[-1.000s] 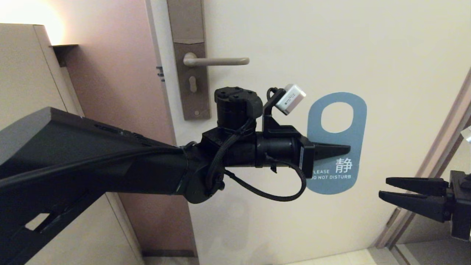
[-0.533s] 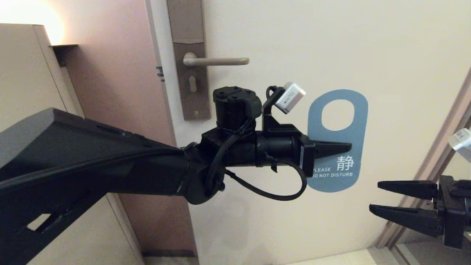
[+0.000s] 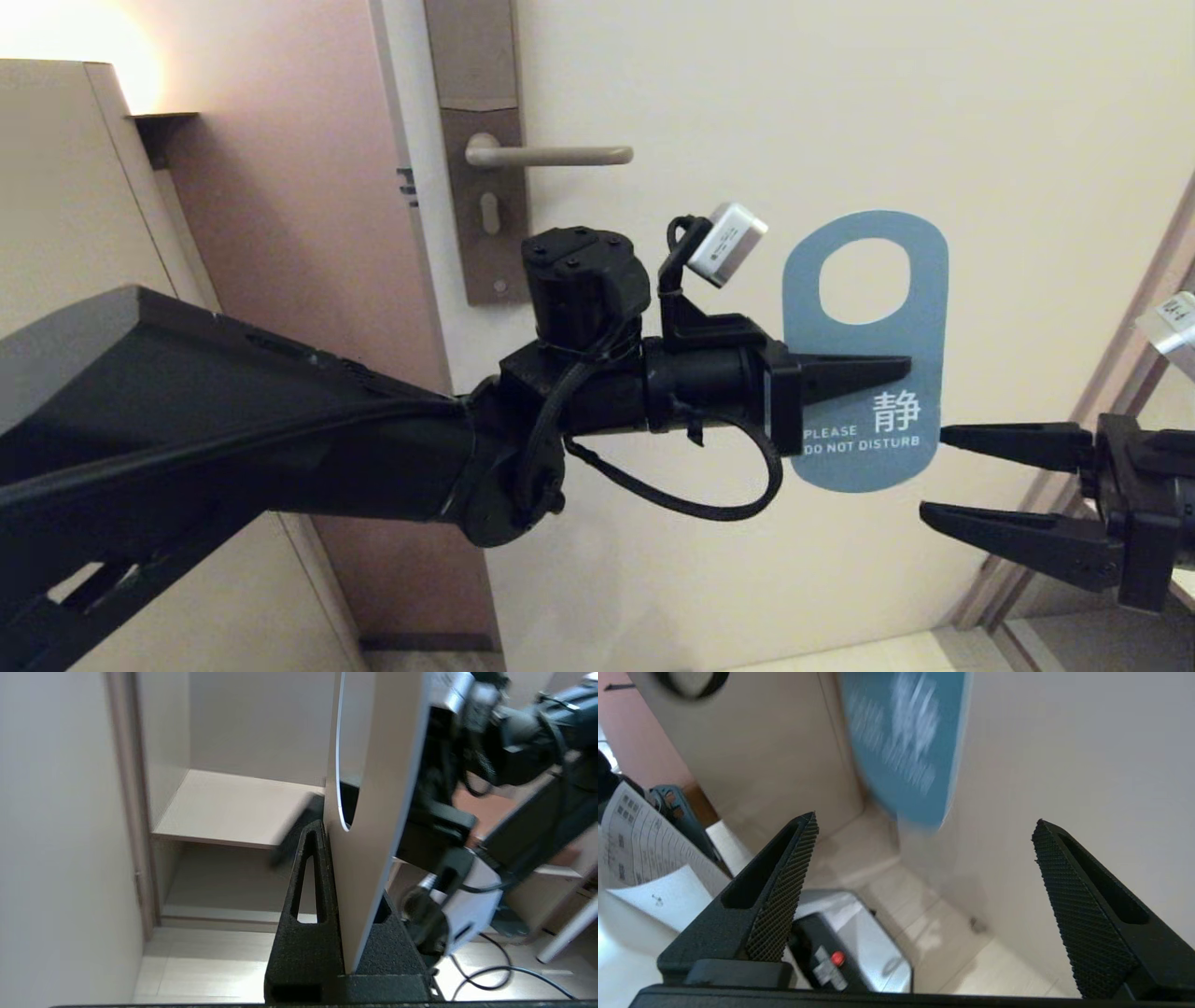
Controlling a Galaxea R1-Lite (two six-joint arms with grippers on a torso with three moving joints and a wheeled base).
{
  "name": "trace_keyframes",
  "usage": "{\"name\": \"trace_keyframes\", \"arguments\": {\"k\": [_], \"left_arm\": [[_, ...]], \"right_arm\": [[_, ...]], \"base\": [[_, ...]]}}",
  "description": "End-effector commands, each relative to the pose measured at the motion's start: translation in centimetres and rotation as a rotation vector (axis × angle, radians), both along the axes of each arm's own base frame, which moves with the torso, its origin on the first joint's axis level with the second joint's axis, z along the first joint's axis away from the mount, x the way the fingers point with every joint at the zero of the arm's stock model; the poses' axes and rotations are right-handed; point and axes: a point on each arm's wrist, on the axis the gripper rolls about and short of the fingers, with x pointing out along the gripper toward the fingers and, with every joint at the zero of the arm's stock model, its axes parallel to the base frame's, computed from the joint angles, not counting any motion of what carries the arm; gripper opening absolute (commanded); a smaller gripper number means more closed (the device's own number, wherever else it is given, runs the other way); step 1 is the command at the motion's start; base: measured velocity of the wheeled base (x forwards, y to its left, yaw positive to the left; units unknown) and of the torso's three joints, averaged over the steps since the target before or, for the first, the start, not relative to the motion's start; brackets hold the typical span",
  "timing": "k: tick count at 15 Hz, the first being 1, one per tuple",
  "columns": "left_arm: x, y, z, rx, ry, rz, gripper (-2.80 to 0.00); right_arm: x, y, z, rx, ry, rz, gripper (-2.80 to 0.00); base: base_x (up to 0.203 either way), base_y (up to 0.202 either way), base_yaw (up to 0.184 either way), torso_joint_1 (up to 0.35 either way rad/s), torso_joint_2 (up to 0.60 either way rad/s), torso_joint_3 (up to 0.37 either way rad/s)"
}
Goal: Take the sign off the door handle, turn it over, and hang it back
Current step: Hand it to the other hand
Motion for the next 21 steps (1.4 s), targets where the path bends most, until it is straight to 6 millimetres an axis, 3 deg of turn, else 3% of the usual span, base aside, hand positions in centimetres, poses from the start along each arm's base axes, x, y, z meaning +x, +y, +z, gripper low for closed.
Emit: {"name": "trace_keyframes", "arguments": {"k": [1, 21], "left_arm": [[-0.7, 0.1, 0.2, -0.006, -0.004, -0.016, -2.80], [-2.5, -1.9, 0.0, -0.112, 0.063, -0.101, -2.80]], "right_arm": [[-0.1, 0.4, 0.2, 0.004, -0.018, 0.025, 0.00], [-1.3, 1.2, 0.9, 0.035, -0.098, 0.123, 0.00]], "base": [[0.000, 0.000, 0.000, 0.000, 0.00, 0.000], [0.000, 0.000, 0.000, 0.000, 0.00, 0.000]]}}
